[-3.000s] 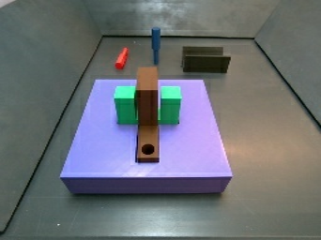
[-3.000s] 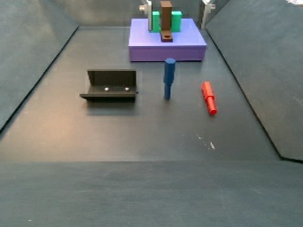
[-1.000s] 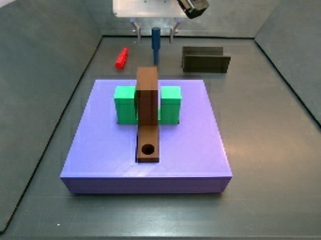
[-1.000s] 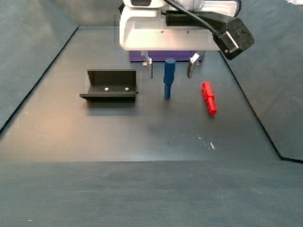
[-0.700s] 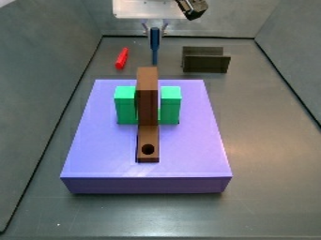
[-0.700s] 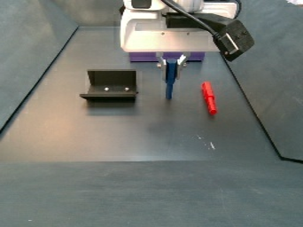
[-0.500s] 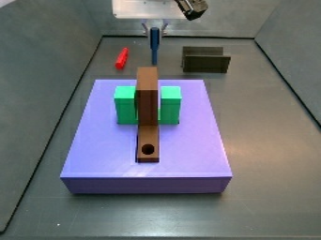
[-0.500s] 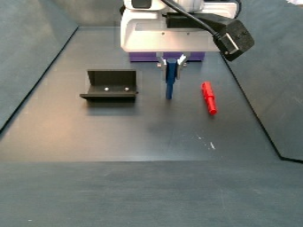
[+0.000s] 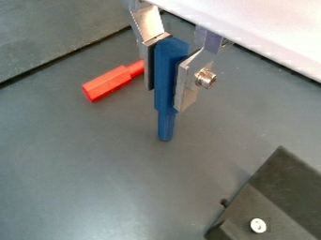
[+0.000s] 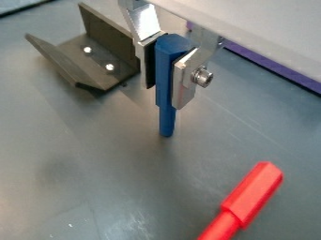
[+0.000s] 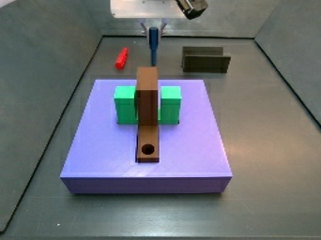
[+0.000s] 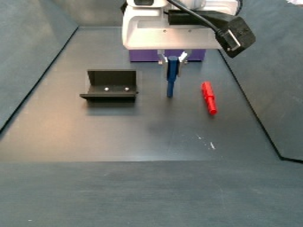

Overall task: Pick up the blue object. Move up. Move to above the board. Insert the blue object.
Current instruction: Pick up the blue object, then move up, then move to above the board.

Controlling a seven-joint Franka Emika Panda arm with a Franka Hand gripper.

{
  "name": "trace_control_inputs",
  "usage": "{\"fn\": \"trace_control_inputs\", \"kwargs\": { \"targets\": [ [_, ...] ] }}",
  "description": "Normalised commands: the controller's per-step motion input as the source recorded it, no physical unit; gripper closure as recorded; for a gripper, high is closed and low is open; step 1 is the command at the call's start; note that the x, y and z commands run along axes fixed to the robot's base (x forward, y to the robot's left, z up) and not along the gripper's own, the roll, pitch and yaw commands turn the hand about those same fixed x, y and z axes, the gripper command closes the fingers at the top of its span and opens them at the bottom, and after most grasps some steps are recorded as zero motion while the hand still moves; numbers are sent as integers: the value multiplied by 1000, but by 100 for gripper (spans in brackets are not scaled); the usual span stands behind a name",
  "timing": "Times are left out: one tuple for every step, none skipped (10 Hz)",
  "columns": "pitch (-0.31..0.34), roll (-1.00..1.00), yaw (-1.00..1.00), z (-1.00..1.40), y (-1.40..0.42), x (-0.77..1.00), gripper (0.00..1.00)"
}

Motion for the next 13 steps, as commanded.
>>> {"fn": "trace_control_inputs", "kwargs": {
  "targets": [
    [0, 0, 0, 0, 0, 0, 100],
    [0, 0, 0, 0, 0, 0, 100],
    [0, 0, 0, 0, 0, 0, 100],
    [0, 0, 0, 0, 0, 0, 100],
    [0, 0, 0, 0, 0, 0, 100],
    [0, 0, 0, 0, 0, 0, 100],
    [0, 0, 0, 0, 0, 0, 100],
    [0, 0, 0, 833, 0, 0, 100],
    [28, -3, 7, 794, 5, -68, 100],
    [40, 16, 9, 568, 10, -114, 100],
    [14, 44, 7, 266, 3, -71, 100],
    [0, 0, 0, 1400, 0, 0, 100],
    [18, -1, -6, 1400, 1, -7, 100]
  ]
}}
